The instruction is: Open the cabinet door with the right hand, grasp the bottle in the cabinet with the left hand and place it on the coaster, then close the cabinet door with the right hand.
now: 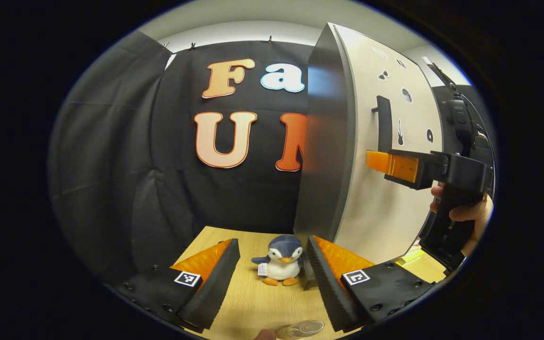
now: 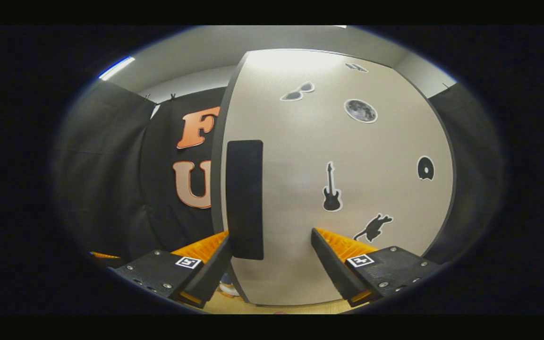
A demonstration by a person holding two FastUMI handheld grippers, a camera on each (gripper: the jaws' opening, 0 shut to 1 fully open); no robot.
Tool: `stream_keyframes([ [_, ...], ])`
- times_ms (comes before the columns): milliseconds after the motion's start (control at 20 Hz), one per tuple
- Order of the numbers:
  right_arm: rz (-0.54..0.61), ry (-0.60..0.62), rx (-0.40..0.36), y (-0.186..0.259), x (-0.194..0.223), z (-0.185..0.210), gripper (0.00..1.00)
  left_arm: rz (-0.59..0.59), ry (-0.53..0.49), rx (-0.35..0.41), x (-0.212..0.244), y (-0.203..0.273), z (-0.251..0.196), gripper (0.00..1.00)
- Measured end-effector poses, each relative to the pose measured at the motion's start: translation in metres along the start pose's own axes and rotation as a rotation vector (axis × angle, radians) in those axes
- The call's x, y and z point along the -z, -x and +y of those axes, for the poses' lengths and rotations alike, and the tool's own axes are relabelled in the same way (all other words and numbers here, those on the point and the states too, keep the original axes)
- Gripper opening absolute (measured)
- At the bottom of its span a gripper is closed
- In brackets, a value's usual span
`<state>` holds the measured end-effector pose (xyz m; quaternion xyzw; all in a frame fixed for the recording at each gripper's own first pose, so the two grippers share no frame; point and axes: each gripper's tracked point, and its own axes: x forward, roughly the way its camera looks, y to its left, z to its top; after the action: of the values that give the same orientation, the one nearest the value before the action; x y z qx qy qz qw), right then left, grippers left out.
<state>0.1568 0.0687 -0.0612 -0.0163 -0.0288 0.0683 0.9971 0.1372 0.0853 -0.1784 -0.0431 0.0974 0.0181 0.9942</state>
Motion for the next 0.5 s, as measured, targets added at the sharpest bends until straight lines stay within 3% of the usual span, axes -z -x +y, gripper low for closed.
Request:
stream_keyframes([
  [250, 0.033, -0.019, -0.040, 0.000, 0.002, 0.002, 0.97, 0.002, 0.012, -0.021, -0.003, 0.009, -0.009, 0.94],
  [500, 0.000, -0.039, -0.078, 0.068, -0.013, -0.014, 0.97, -0.030, -0.005, -0.055, -0.019, 0.045, -0.037, 0.94],
])
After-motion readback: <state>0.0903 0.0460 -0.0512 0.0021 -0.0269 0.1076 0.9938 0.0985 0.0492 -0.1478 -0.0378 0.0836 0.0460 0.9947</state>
